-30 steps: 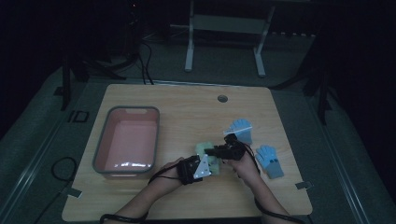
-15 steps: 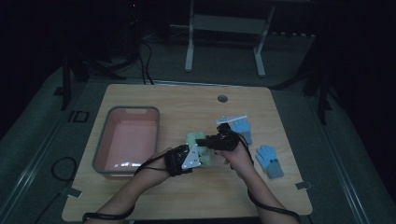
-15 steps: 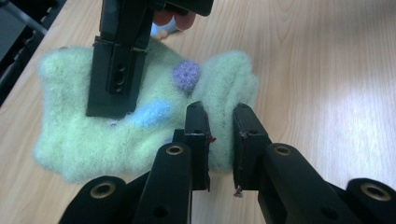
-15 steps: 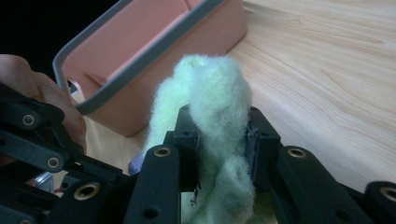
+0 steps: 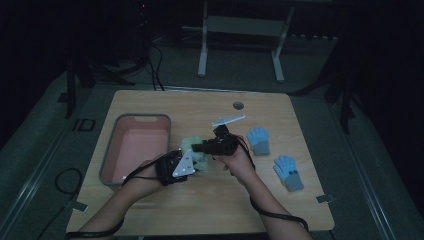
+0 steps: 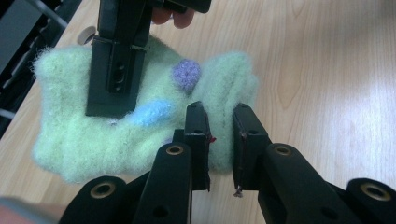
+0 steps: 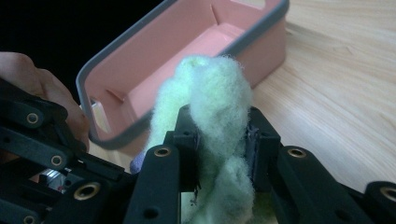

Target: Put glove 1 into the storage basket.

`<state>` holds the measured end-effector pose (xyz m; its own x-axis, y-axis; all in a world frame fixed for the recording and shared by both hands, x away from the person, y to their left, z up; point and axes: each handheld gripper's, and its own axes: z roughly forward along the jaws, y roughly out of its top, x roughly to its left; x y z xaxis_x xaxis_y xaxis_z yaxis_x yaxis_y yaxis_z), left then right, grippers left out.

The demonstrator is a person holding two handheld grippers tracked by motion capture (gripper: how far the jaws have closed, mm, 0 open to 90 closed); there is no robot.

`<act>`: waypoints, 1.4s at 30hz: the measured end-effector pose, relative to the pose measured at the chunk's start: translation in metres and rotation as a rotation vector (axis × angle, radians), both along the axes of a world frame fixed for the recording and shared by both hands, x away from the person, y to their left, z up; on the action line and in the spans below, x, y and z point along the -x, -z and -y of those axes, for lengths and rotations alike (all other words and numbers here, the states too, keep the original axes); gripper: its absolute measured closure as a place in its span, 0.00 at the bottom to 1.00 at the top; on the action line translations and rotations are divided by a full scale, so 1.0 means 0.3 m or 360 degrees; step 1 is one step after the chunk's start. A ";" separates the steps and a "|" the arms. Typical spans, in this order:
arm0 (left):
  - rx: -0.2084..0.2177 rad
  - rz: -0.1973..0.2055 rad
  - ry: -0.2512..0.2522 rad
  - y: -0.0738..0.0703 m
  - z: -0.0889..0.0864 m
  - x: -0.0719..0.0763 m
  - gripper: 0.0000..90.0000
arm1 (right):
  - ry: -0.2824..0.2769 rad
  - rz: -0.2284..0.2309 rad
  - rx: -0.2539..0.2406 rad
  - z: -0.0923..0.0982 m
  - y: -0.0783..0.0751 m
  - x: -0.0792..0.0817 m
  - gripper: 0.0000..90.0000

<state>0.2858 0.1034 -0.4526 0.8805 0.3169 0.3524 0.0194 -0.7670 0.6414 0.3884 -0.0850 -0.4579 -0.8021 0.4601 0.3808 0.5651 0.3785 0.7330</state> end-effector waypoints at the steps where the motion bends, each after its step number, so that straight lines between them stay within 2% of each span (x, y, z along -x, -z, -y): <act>1: -0.0003 0.0007 -0.0010 -0.005 -0.011 0.001 0.88 | -0.0009 0.0010 0.0004 -0.013 -0.005 -0.001 0.79; 9: -0.0029 0.0027 -0.0070 -0.036 -0.092 0.012 0.88 | -0.0074 0.0057 0.0013 -0.116 -0.045 -0.010 0.79; 14: -0.0045 0.0032 -0.0102 -0.048 -0.143 0.022 0.88 | -0.0112 0.0058 0.0020 -0.175 -0.061 -0.012 0.79; 23: -0.0074 0.0021 -0.0162 -0.067 -0.246 0.040 0.88 | -0.0164 0.0060 -0.0018 -0.290 -0.073 -0.008 0.79; 31: -0.0129 0.0029 -0.0216 -0.070 -0.333 0.053 0.88 | -0.0189 0.0060 -0.0046 -0.387 -0.067 -0.006 0.79; 34: -0.0149 0.0009 -0.0245 -0.065 -0.373 0.047 0.88 | -0.0198 0.0058 -0.0067 -0.434 -0.057 -0.009 0.79; 37: -0.0168 -0.0030 -0.0264 -0.049 -0.406 0.044 0.88 | -0.0198 0.0034 -0.0090 -0.476 -0.034 -0.014 0.79; 42: -0.0209 -0.0080 -0.0262 0.010 -0.412 0.023 0.88 | -0.0197 0.0004 -0.0052 -0.510 0.027 -0.025 0.79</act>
<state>0.2788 0.2270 -0.4556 0.8382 0.4123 0.3570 0.1810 -0.8278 0.5310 0.3959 0.0680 -0.4661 -0.8529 0.3448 0.3920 0.5138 0.4215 0.7472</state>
